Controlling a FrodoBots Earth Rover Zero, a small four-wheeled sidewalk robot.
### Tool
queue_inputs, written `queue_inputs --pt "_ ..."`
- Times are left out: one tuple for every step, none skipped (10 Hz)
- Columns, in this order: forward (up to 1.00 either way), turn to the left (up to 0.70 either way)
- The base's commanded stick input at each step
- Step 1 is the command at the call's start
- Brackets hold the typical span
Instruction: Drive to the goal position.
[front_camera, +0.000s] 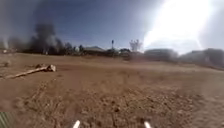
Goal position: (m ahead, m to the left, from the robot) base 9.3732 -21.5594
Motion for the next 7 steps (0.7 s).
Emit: queue_inputs --pt "0.7 0.0" --pt "0.7 0.0" --pt "0.7 0.0" --pt "0.7 0.0" --pt "0.7 0.0" --pt "0.7 0.0" --pt "0.7 0.0"
